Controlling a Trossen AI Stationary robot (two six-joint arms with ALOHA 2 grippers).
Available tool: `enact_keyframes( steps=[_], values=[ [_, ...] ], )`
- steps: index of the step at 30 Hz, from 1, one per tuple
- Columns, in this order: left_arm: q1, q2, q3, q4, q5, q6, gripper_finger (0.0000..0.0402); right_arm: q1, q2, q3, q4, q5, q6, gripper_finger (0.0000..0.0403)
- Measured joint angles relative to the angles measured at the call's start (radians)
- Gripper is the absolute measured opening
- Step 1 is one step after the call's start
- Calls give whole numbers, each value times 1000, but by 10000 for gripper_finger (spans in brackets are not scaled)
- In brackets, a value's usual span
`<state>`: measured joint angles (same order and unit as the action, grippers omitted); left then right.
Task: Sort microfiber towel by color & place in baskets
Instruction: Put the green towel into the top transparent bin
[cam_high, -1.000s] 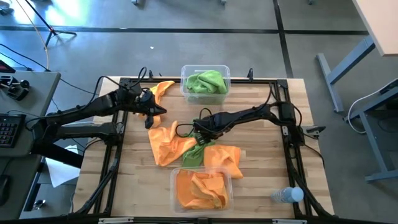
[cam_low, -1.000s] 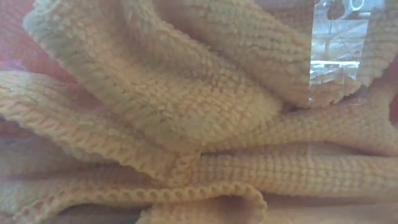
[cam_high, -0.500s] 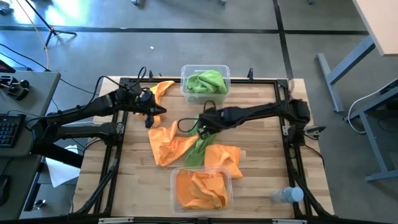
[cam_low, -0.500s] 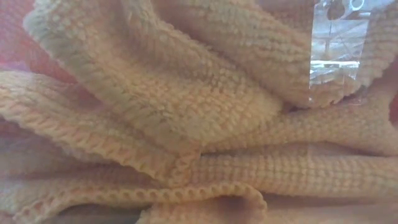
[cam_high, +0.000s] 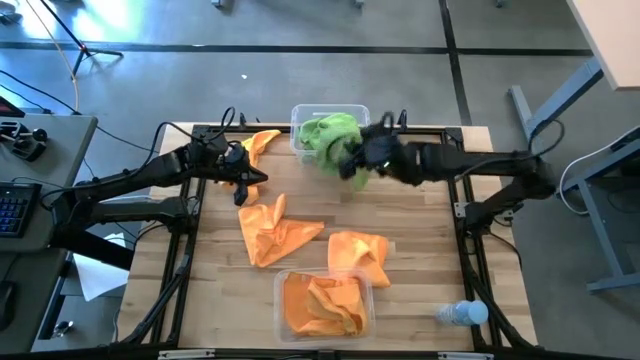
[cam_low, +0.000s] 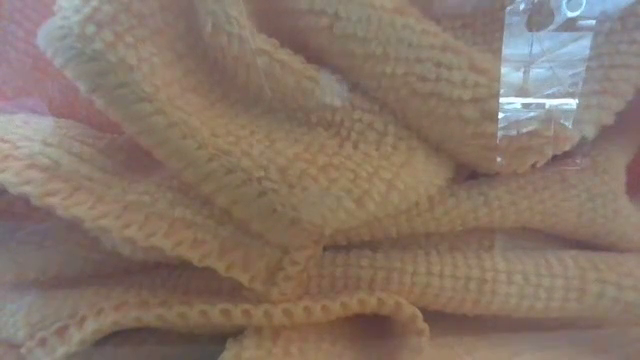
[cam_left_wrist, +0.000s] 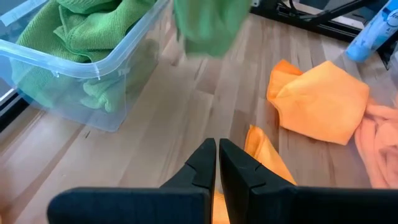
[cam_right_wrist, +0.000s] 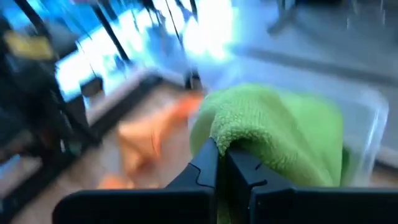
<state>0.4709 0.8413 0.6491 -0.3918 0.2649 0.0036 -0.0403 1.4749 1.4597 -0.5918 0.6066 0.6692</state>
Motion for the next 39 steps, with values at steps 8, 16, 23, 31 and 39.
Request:
enact_keyframes(
  steps=[8,16,23,31,39],
  values=[
    [0,0,0,2,-7,0,8,-170,-43,1,396,-101,-317,1],
    [0,0,0,2,-7,0,8,-345,3,1,627,-336,-339,1],
    [0,0,0,2,-10,0,8,-379,57,1,523,-431,-334,0],
    [0,0,0,2,-11,7,8,-365,141,1,279,-424,-233,0],
    [0,0,0,2,-14,8,8,-375,295,11,320,-467,-109,0]
  ],
)
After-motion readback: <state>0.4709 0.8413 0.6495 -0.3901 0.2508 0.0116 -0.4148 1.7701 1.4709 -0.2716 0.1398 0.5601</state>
